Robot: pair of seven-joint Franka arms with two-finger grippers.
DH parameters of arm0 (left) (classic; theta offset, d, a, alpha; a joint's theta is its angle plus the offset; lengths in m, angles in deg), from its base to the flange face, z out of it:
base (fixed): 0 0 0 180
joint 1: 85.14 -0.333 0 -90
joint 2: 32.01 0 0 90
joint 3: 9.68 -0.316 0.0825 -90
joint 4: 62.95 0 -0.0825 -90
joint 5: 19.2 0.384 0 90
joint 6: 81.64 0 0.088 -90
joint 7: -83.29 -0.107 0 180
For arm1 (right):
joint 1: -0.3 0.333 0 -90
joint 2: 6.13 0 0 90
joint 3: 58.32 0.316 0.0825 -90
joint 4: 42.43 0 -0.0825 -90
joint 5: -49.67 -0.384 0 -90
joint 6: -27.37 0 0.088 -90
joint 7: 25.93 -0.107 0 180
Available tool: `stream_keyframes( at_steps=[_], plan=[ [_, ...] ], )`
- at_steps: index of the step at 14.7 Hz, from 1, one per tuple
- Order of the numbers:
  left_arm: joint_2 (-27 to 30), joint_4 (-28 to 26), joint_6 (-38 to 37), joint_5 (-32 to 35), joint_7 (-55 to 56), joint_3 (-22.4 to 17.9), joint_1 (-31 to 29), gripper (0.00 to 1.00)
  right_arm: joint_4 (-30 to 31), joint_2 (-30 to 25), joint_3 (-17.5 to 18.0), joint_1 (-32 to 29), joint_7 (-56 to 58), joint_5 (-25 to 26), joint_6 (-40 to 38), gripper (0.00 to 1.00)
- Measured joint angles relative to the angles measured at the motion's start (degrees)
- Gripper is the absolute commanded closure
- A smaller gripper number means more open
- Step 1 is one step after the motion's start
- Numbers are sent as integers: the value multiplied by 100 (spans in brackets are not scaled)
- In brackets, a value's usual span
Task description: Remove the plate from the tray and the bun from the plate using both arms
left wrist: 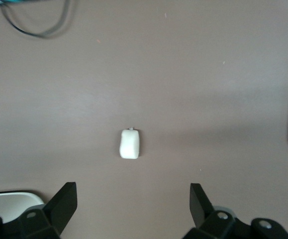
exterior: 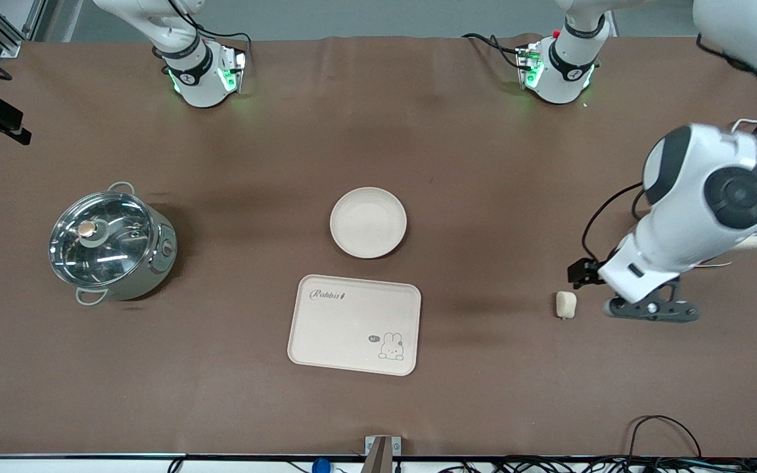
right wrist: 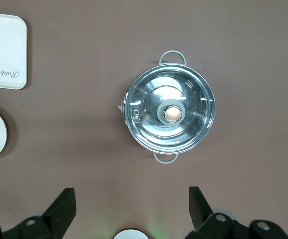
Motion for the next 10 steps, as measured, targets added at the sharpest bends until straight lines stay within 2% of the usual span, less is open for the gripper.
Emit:
stream_keyframes(
  at_steps=[2, 4, 5, 8, 10],
  plan=[
    [401, 45, -285, -107, -216, -4, -119, 0, 1, 0, 0, 2, 0, 0, -4, 0],
    [858, 47, -625, -574, -476, -152, -221, 0, 3, 1, -2, 2, 0, 0, -8, 0],
    [1100, 46, -896, -780, -557, -376, -160, 0, 3, 1, -2, 2, 0, 0, -8, 0],
    [1758, 3, -1575, -1225, -674, -1568, 588, 0, 3, 1, 1, 15, 0, 0, -9, 0],
    [2101, -195, -1750, -1285, -684, -2070, 988, 0, 4, 1, -1, 15, 0, 0, -10, 0]
  ],
)
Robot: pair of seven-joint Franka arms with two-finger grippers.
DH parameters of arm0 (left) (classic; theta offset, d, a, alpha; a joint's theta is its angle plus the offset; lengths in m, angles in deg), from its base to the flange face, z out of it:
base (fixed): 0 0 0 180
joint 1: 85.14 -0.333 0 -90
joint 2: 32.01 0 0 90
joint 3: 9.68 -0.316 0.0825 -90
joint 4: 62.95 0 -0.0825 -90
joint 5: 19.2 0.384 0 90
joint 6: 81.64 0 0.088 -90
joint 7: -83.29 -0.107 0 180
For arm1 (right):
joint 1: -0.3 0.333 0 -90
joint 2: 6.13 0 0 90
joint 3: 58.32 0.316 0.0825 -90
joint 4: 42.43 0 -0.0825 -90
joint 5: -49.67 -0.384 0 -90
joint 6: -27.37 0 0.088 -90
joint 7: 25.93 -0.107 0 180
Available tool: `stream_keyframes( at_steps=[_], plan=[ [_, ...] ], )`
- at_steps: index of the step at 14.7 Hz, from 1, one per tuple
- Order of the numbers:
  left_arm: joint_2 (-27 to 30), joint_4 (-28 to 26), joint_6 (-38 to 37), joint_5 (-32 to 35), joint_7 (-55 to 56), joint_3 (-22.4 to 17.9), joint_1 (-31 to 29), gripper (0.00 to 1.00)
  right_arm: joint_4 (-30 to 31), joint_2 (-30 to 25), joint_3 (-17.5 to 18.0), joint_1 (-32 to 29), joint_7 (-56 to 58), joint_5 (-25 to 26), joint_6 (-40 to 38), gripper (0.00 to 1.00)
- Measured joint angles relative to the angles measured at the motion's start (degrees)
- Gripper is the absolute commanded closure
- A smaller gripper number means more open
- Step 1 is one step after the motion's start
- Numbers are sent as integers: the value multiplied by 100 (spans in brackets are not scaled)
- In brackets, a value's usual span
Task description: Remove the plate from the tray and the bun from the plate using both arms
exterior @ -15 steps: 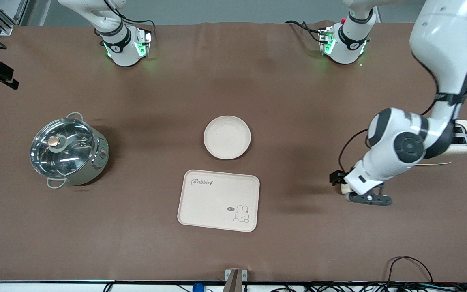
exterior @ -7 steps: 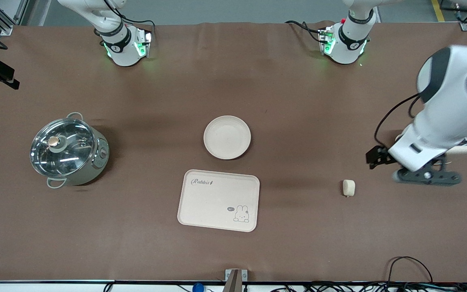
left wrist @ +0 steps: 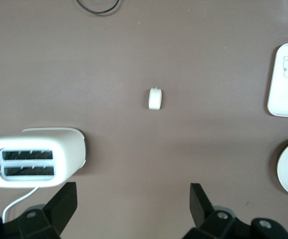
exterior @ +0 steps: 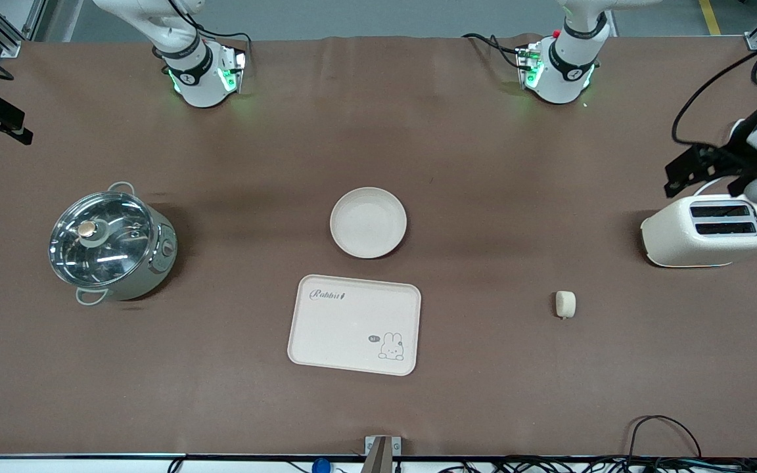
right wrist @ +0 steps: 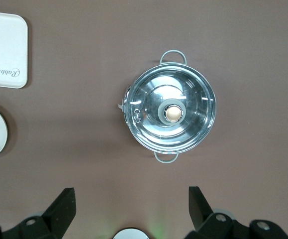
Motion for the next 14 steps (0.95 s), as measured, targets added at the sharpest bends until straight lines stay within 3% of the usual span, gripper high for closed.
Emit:
stream_keyframes(
  at_steps=[7, 14],
  plan=[
    [1017, -1470, 565, -2, 0, -91, 190, 0, 0, 0, 2, 6, 0, 0, -21, 0],
    [1051, -1476, 681, -2, 0, -90, 198, 0, 0, 0, -5, 7, 0, 0, -107, 0]
  ],
)
